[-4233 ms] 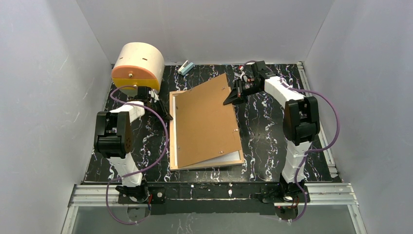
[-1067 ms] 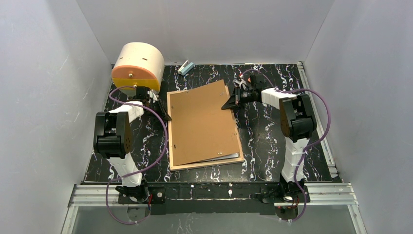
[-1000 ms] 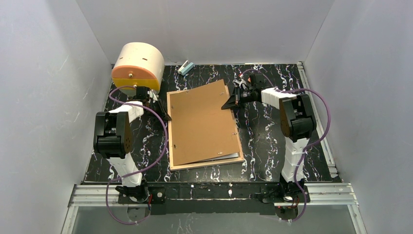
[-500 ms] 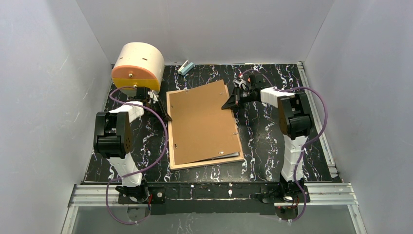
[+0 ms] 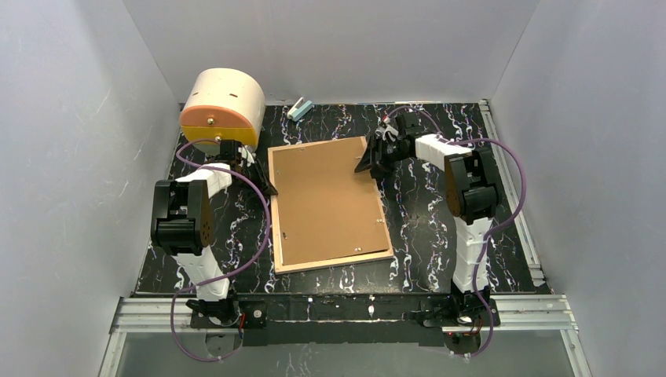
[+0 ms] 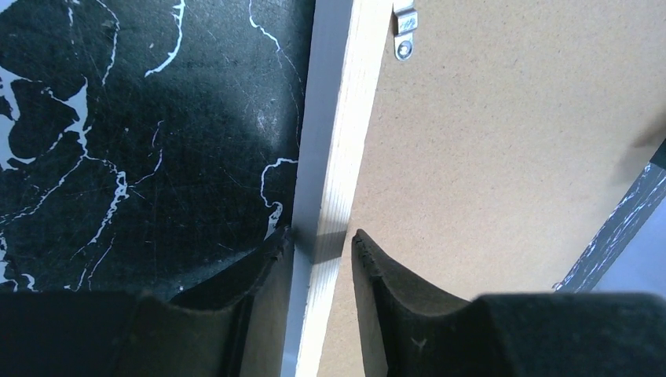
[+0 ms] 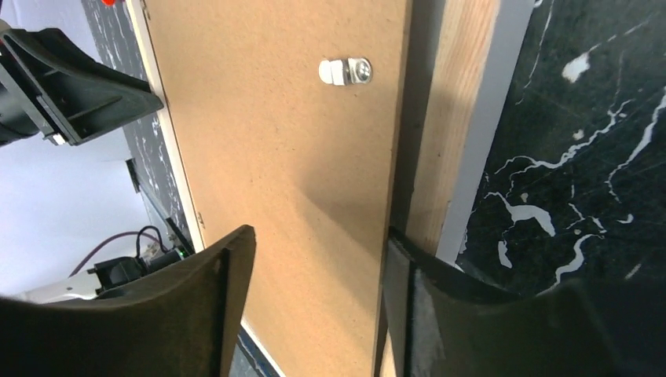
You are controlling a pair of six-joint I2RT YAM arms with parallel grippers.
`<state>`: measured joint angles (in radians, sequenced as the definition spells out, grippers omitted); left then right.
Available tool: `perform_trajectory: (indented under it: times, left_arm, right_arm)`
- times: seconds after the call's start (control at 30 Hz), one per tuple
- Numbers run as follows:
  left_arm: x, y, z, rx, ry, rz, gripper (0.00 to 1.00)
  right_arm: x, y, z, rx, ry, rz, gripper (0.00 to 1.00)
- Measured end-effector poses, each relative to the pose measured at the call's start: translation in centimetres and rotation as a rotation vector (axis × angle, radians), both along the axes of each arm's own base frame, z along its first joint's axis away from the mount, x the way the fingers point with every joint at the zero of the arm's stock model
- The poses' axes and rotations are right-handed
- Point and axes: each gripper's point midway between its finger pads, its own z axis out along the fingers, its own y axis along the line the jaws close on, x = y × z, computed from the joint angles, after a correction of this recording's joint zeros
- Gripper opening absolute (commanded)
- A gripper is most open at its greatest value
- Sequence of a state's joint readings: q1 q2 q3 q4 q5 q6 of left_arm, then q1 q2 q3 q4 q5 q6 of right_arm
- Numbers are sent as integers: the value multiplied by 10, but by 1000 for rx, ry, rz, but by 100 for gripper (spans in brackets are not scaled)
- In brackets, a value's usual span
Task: Put the photo into the frame
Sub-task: Turn over the photo frame item on the photo frame, then install the photo frame at the center of the board.
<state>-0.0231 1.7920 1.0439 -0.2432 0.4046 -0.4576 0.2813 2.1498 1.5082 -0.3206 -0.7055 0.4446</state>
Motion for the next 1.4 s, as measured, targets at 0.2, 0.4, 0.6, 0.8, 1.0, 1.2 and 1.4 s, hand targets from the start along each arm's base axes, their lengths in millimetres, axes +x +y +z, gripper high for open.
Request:
perform_trajectory:
  times: [0.2,0.4,0.6,0.8,1.0,1.2,1.4]
  left_arm:
    - [0,0,0,1,0,0,39]
    - [1,-1,1,-5,-5,-3,48]
    - [2,-3,2,-17,-12,-10,54]
    - [2,-6,5,-33,-18,-21,57]
    - [1,-8,5,-45,-21,-27,55]
    - [-2,-8,3,-50,-26,-25,47]
    - [-7,-10,0,-65,-11,-19,33]
  right_arm:
    - [6,-6,5,-72,-25,-19,75]
    - [4,-21,6,-172,-43,-48,74]
    - [-2,-39,15,-244,-83,-81,76]
    - [-10,-55,24,-305,-112,-125,70]
    - [-27,-58,22,-293,-76,-134,57]
    - [-75,-63,-12,-291,71,-125,43]
    - [-81,-61,-16,-277,96,-124,20]
